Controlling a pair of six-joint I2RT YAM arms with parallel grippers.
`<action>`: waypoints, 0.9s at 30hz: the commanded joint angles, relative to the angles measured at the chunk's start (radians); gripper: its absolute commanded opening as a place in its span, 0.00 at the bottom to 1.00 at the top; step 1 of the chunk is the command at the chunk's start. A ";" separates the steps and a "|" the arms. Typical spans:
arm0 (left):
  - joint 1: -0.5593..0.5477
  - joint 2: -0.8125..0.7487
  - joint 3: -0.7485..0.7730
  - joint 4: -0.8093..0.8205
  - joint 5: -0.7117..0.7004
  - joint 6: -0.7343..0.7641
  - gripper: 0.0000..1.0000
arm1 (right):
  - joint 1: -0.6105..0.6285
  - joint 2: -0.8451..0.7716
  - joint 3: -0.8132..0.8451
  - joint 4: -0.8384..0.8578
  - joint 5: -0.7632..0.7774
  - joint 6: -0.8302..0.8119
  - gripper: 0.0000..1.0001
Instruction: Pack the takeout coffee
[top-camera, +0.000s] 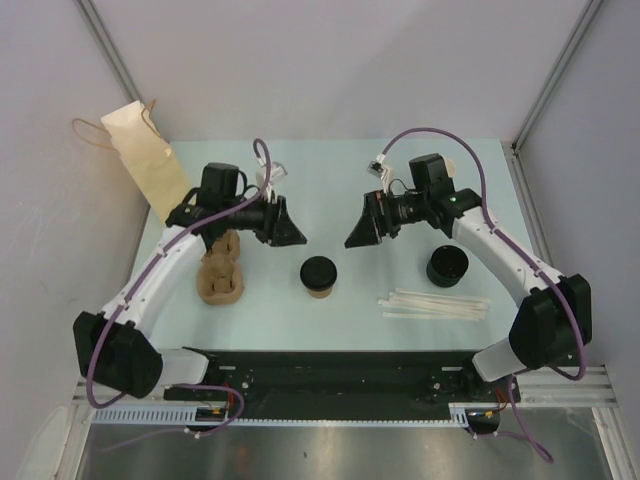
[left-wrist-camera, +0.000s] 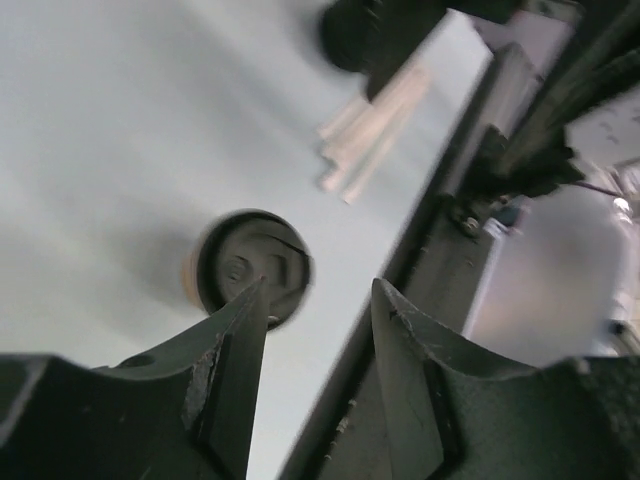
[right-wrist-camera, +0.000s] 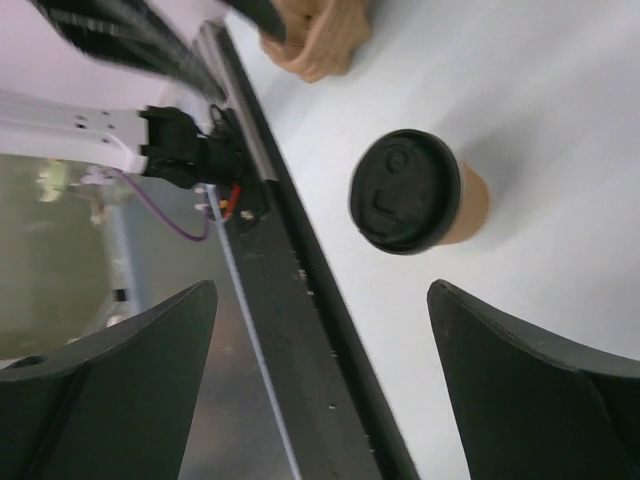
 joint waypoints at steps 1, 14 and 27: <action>0.005 -0.089 -0.213 0.302 0.291 -0.248 0.50 | 0.013 0.076 0.004 0.149 -0.148 0.205 0.91; 0.005 -0.006 -0.370 0.438 0.267 -0.393 0.12 | 0.132 0.252 0.004 0.223 -0.175 0.296 0.48; 0.005 -0.006 -0.387 0.398 0.170 -0.357 0.07 | 0.145 0.297 0.004 0.214 -0.070 0.277 0.37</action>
